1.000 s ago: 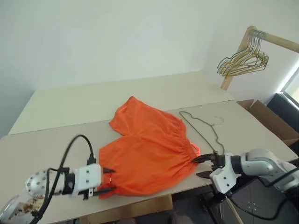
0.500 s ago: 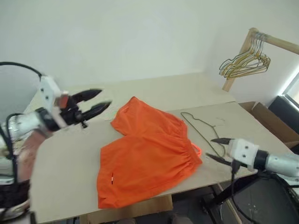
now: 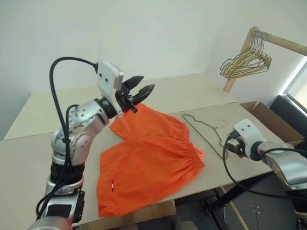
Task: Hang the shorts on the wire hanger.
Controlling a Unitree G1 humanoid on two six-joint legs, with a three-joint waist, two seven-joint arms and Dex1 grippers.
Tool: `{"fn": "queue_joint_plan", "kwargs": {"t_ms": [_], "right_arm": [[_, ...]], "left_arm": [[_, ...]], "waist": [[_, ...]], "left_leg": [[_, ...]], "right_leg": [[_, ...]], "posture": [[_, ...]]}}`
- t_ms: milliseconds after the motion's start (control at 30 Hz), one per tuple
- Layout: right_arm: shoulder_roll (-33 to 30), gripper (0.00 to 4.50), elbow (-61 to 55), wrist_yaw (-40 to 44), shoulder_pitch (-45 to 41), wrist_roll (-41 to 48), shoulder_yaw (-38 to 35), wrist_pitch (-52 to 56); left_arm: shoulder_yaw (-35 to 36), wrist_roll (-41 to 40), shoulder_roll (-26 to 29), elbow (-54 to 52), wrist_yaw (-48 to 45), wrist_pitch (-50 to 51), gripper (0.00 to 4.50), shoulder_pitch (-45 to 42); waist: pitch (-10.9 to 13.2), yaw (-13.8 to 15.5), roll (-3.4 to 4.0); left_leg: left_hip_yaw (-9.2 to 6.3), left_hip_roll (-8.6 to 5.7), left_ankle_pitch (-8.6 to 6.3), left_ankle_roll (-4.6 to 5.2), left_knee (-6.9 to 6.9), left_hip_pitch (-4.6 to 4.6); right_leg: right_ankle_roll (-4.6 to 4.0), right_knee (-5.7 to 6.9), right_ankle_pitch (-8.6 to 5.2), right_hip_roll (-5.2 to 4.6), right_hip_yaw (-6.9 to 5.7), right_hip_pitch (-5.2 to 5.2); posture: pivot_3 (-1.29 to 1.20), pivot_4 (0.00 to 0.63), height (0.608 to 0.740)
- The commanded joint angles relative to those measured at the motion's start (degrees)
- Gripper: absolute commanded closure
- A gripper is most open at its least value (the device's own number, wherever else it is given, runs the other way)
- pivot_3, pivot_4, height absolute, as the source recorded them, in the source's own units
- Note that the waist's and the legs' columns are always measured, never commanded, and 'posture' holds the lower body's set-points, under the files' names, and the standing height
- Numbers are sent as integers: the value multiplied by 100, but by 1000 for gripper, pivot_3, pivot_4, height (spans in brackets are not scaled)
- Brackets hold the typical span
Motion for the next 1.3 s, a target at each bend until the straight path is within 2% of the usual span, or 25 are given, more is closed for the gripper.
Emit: {"fn": "queue_joint_plan", "kwargs": {"t_ms": [33,267,433,533,633,867,1000,1300], "right_arm": [[96,1599,543,112,-356,-186,75,-72],[429,1599,1476,217,-738,-387,170,-370],[613,1599,1970,563,-989,-358,254,-526],[694,1599,2153,791,-1084,-354,303,-573],[754,2163,2438,972,-1185,-447,383,-638],[771,4492,2697,1370,-1278,-663,602,-772],[783,4492,2556,1394,-1198,-768,583,-703],[754,4492,1415,909,-890,-827,104,75]], "left_arm": [[-68,366,-405,75,421,-431,2029,-161],[-123,353,-497,-25,63,-609,2029,2],[-151,168,-238,-123,-502,-515,2029,164],[-246,-94,154,-279,-1147,-276,2029,313],[-334,-354,641,-431,-1814,-39,1979,491],[-479,-298,1914,-351,-3488,-292,1979,995],[-405,-345,2380,-285,-4079,-359,1979,1154],[-335,-326,2439,-303,-4225,-326,1979,1270]], "waist": [[0,-10,0],[-4,-99,4],[-4,-121,5],[-5,-174,6],[-6,-256,7],[-10,-268,7],[-13,-252,1],[-16,-226,-3]], "left_leg": [[0,-1,0,0,0,-2],[3,-1,5,-10,0,-44],[4,1,8,-14,1,-52],[4,2,9,-15,5,-51],[4,3,9,-15,3,-51],[1,5,9,-14,5,-47],[-1,6,9,-14,4,-48],[-3,7,8,-14,2,-59]], "right_leg": [[1,-4,1,-1,0,1],[1,3,6,-4,7,-52],[-6,12,15,1,8,-67],[-6,12,19,3,8,-65],[-6,14,18,5,8,-66],[-5,16,18,7,7,-64],[-6,15,18,6,5,-66],[-6,18,18,3,5,-83]], "posture": [[-89,0,740],[-84,0,740],[-82,0,740],[-77,0,740],[-74,0,740],[-68,0,740],[-68,0,740],[-74,0,740]]}}
